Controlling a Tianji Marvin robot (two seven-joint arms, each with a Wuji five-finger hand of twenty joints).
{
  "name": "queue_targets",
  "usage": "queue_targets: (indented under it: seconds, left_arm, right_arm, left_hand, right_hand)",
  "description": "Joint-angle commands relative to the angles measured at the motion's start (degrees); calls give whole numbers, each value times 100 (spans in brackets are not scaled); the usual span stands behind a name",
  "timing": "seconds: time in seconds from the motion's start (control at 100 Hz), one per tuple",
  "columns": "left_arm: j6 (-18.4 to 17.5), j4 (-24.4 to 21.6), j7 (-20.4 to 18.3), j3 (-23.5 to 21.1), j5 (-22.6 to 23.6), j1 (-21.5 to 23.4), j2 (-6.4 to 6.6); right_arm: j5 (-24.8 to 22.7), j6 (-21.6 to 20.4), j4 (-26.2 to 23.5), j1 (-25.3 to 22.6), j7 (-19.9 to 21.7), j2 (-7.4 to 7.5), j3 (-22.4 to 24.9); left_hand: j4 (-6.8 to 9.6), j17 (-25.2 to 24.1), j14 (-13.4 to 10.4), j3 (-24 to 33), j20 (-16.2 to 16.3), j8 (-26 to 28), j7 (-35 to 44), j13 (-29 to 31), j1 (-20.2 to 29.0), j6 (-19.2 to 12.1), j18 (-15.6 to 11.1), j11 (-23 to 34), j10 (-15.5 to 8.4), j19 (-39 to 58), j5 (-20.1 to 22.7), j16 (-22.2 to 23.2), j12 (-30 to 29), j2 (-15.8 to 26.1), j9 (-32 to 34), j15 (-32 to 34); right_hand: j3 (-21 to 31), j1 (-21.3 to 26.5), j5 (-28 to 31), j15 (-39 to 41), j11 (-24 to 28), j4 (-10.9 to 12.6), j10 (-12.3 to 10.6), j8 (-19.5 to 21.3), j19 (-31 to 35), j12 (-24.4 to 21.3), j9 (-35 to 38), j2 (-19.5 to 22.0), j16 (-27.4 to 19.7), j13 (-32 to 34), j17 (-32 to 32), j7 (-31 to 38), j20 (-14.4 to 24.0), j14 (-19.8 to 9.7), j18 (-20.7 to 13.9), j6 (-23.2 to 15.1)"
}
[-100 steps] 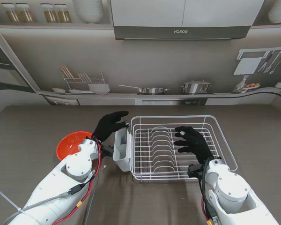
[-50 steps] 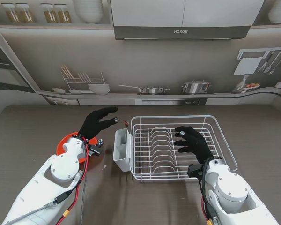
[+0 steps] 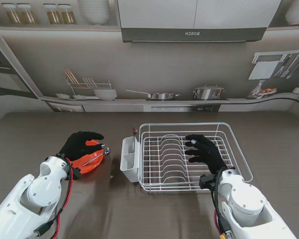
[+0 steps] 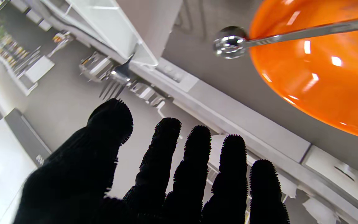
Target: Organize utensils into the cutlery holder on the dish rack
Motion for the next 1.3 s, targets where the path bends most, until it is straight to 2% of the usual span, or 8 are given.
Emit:
queue_targets:
  seconds: [0.0,0.06,0.1,0.23,0.41,0.7,0.83,1.29]
  left_arm:
    - [14,76,-118,-36,58,24,58]
    - [-2,119,-148,-59,266,26,91]
    - [-17,157,-160,-64,420,18,113]
    - [-76,292,-250,-74,935,-19,197]
    - [-44,542,-296,4,1412,-122,273]
    - [-101,1075,-151,222,1650,-405,306]
    - [-182,1284,-64,324,1651,-527,304]
    - [-336,1798,206,651,1685,-889,292]
  right_arm:
    - [13,-4,-43,-38,84,-18,-21]
    - [15,-2,-44,-38,83,-18,-20]
    - [16,0,-45,-39,79,-19,-19]
    - [20,0,-50,-41,75,-20,-13]
    - [24,-1,-46,-33,64,-23,-4]
    - [19,-2,-41,-24,50,-27,7]
    - [18,-3,-44,-26,57,-24,8]
    - [19,-8,-52,-36,54,-24,15]
  left_hand:
    - [77,-156,19,157,-62,36,35,30,121,-33,-202,5,-62,405,110,106,84,-88,106,184]
    - [79,-206,-3,276,-145,38,49,48,222,-43,-227,15,-91,672,144,124,97,-140,120,254]
    - [39,-250,-16,462,-522,24,52,75,222,-61,-230,29,-109,979,156,109,120,-204,133,315]
    - [-88,-153,-121,783,-643,92,137,215,659,-371,-248,210,-299,1309,225,160,302,-537,235,484]
    - [11,-123,-168,1091,-808,-31,-11,251,521,-512,-267,289,-341,1566,62,166,435,-634,214,579]
    - [-27,-186,-159,1017,-870,-113,-173,163,141,-520,-264,319,-286,1592,-323,170,522,-742,40,581]
    - [-31,-229,-139,1036,-896,-114,-160,127,123,-819,-257,327,-292,1568,-333,165,549,-758,5,560]
    - [-40,-229,-134,1046,-909,-122,-145,133,55,-800,-243,404,-247,1567,-353,172,665,-786,-19,562]
  right_hand:
    - [-95,-133,68,57,-51,81,15,-124,-6,-13,43,100,38,206,35,-60,-15,47,125,-1]
    - [-94,-129,66,55,-52,82,24,-123,-6,-13,45,97,37,205,37,-58,-16,47,124,-7]
    - [-96,-132,66,55,-51,81,25,-122,-5,-13,49,96,38,208,37,-57,-17,54,124,-9]
    - [-96,-133,65,56,-51,80,22,-123,-5,-12,55,97,38,214,37,-59,-18,49,126,-2]
    - [-93,-131,72,53,-57,80,29,-124,-7,-14,51,95,38,212,34,-62,-20,56,131,4]
    - [-84,-121,77,48,-64,79,27,-126,-6,-15,29,74,38,205,33,-65,-22,56,132,-10]
    - [-86,-125,72,48,-57,78,21,-126,-4,-13,31,82,38,206,35,-67,-23,45,126,-1]
    - [-91,-129,75,52,-57,79,20,-125,-4,-14,40,87,40,213,32,-64,-24,45,127,-1]
